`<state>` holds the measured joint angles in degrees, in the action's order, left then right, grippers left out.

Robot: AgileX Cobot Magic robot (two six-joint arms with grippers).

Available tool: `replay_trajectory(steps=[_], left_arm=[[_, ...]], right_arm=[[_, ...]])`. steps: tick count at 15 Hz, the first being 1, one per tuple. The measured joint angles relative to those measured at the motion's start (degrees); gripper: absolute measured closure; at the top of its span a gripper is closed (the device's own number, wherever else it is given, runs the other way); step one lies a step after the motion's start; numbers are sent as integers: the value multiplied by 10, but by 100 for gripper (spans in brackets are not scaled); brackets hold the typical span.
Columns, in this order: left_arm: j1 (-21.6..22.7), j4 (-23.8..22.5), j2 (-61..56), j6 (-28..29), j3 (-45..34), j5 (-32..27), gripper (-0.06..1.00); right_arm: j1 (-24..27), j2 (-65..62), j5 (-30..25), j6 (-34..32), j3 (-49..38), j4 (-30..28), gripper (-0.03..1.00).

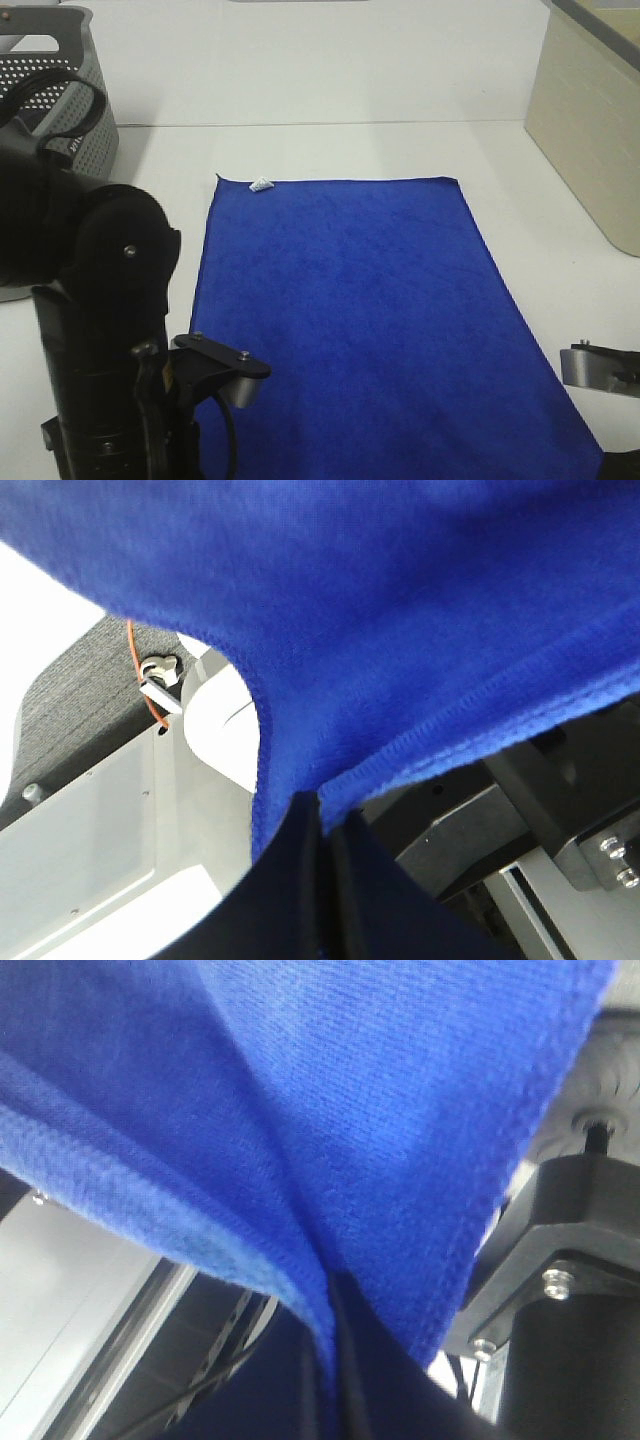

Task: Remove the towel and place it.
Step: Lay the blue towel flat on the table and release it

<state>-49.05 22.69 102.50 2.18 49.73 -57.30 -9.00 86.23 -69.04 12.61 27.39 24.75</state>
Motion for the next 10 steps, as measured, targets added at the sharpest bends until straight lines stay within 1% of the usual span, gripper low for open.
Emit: replay_trajectory(steps=[1,3,5,10], left_arm=[[0,-1,26,-11,25,-18,94],[0,-1,53,-22,45,-32,94],[0,-2,89,-33,81,-56,94],[0,-2,109,-38,113,-65,94]], right_arm=[[0,27,2,8,0,0,95],[1,46,11,17,1,7,95],[1,88,28,38,1,23,95],[1,144,66,49,7,30,95]])
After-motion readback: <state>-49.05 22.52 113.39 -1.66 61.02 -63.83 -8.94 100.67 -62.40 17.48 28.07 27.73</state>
